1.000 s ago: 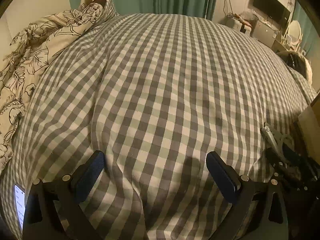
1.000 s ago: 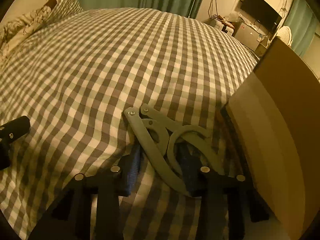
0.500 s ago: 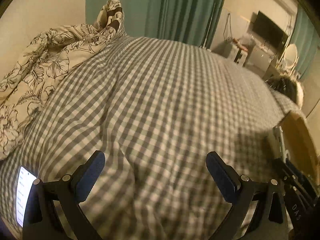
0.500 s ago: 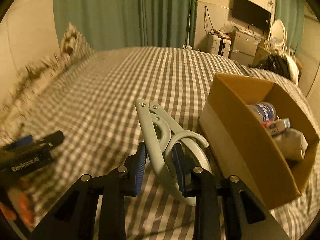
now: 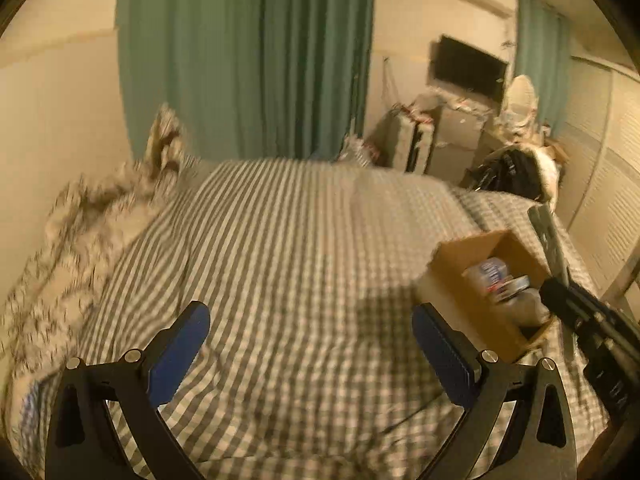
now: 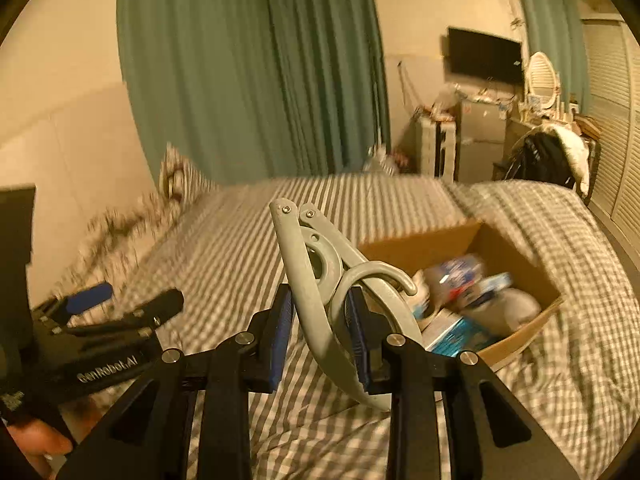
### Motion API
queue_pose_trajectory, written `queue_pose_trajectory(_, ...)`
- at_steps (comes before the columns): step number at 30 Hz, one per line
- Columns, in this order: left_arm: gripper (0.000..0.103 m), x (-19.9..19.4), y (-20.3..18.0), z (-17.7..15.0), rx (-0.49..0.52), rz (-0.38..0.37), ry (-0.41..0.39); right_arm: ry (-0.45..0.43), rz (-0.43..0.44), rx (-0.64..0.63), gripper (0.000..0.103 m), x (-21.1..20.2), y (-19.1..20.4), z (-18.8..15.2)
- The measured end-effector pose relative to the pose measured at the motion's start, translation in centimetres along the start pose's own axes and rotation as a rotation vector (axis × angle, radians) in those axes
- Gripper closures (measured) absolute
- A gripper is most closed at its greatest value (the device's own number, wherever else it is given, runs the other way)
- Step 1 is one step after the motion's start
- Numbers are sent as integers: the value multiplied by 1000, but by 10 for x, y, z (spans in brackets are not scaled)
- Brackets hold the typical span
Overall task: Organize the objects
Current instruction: 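Lift the grey hanger with the right tool and carry it over the box, then open the right tool to drop the hanger into the box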
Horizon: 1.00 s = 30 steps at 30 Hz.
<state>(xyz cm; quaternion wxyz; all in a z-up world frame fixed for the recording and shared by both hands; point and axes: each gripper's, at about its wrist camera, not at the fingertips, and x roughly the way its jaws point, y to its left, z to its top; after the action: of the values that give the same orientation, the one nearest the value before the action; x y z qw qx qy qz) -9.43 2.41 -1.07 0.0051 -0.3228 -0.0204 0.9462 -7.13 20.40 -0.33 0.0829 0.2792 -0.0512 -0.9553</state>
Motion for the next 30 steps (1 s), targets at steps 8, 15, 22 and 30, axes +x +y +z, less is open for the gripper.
queue_pose_trajectory(8, 0, -8, -74, 49, 85, -70, -76, -119, -41, 28, 76, -53, -66, 60)
queue_pose_trajectory(15, 0, 27, -143, 51, 213, -74, -65, -97, -84, 50, 76, -37, -112, 80)
queue_pose_trajectory(22, 0, 73, -175, 40, 289, -59, -15, 19, -103, 71, 76, 23, -141, 57)
queue_pose_trajectory(30, 0, 110, -165, 31, 280, -33, 55, 124, -78, 133, 75, 72, -166, 32)
